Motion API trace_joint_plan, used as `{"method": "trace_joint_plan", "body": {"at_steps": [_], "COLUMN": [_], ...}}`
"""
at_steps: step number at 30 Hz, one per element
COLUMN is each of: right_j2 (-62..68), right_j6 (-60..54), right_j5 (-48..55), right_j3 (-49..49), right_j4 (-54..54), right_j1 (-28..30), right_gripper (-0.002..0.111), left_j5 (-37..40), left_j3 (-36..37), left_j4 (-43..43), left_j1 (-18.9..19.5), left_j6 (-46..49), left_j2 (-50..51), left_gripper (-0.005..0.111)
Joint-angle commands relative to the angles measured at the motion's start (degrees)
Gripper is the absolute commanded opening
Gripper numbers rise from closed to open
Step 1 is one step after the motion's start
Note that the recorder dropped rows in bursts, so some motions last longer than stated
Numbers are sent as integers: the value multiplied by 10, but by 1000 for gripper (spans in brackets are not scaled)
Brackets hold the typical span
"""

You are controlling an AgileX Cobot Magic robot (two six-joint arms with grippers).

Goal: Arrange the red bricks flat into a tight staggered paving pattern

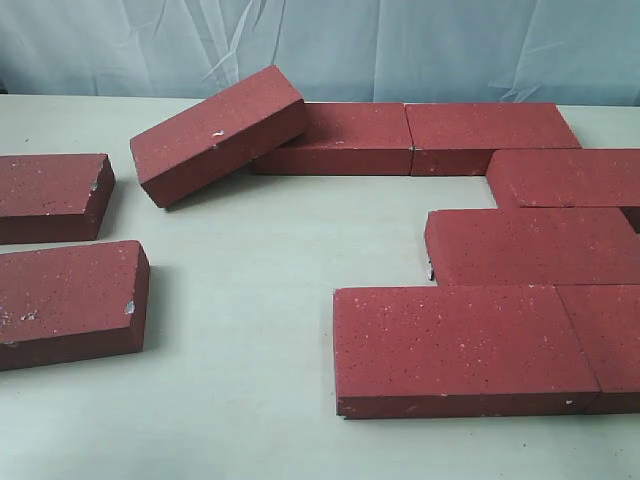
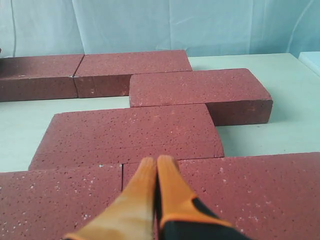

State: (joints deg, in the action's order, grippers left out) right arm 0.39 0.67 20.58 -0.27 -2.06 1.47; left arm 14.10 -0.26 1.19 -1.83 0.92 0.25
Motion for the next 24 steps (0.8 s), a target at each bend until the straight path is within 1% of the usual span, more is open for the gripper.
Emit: {"method": "trace_joint_plan", "body": {"at_steps": [1, 15, 24], "right_j2": [-4, -4, -4], "right_j6": [-2, -2, -2], "right_j5": [-4, -4, -4], "right_j3": [3, 3, 3], "right_j4": [2, 2, 2], "right_j1": [-3, -3, -3], "right_gripper": [-1, -1, -1], "left_j5": [-9, -12, -94], "left_j3": [3, 3, 3], "left_j4": [0, 0, 0], "left_j1": [0, 0, 0], "left_j6": [-4, -4, -4], "left_j2": [-2, -2, -2], "left_gripper": [0, 0, 0]}}
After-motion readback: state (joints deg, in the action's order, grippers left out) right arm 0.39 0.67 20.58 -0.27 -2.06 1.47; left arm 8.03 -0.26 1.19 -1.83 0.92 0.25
